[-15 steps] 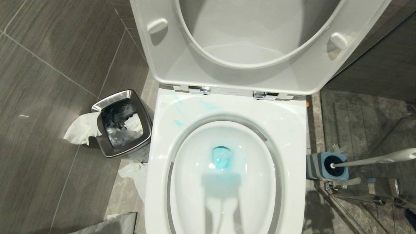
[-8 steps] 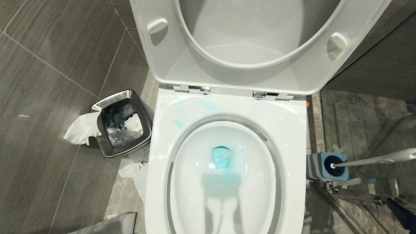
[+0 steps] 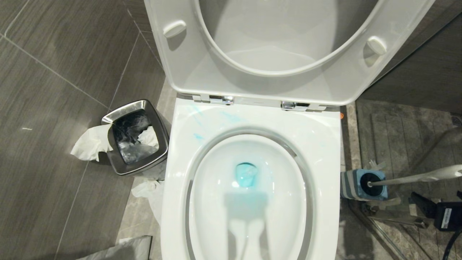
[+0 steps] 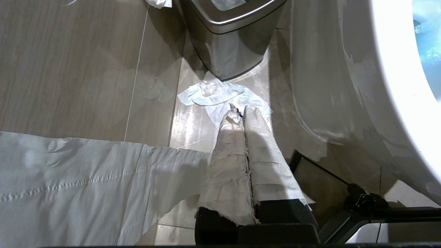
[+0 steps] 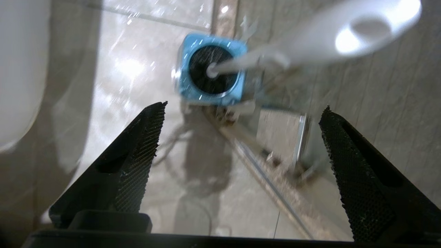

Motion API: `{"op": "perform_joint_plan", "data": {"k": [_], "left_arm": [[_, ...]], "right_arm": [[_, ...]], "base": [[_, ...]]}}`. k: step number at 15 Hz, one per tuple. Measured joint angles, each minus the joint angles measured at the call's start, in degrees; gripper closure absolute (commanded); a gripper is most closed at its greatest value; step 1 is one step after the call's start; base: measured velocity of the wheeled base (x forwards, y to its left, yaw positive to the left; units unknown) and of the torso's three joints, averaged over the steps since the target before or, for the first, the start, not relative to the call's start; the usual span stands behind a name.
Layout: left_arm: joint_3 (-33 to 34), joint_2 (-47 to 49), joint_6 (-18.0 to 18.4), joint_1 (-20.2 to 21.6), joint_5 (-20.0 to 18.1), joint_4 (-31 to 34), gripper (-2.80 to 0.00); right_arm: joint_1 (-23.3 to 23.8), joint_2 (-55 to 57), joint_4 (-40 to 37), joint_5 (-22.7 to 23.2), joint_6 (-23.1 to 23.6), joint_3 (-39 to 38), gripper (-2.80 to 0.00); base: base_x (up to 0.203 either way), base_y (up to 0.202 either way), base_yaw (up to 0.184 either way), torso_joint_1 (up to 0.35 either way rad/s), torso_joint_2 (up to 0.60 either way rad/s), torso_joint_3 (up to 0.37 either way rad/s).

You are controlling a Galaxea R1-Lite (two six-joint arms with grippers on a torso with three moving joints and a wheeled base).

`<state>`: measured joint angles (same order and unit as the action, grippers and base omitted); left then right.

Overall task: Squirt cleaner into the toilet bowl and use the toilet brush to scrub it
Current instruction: Scrub the toilet bowl

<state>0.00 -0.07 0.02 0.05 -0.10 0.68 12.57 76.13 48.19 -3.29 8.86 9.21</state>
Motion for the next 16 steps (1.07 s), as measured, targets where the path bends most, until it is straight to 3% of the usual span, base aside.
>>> {"op": "perform_joint_plan", "data": {"k": [4, 8, 16], "left_arm": [[0.0, 0.0, 0.0, 0.0, 0.0, 0.0, 0.00], [0.0, 0.0, 0.0, 0.0, 0.0, 0.0, 0.00], [0.0, 0.0, 0.0, 0.0, 0.0, 0.0, 0.00]], "right_arm": [[0.5, 8.2, 8.5, -1.3, -0.2, 0.7, -2.80], [0.6, 13.2, 9.6, -1.2, -1.4, 2.9, -2.80], [0.5, 20.9, 19.4, -1.0, -0.6, 6.2, -2.80]], "base": [[0.000, 0.000, 0.000, 0.000, 0.00, 0.000], [0.000, 0.000, 0.000, 0.000, 0.00, 0.000], [0.000, 0.000, 0.000, 0.000, 0.00, 0.000]]}}
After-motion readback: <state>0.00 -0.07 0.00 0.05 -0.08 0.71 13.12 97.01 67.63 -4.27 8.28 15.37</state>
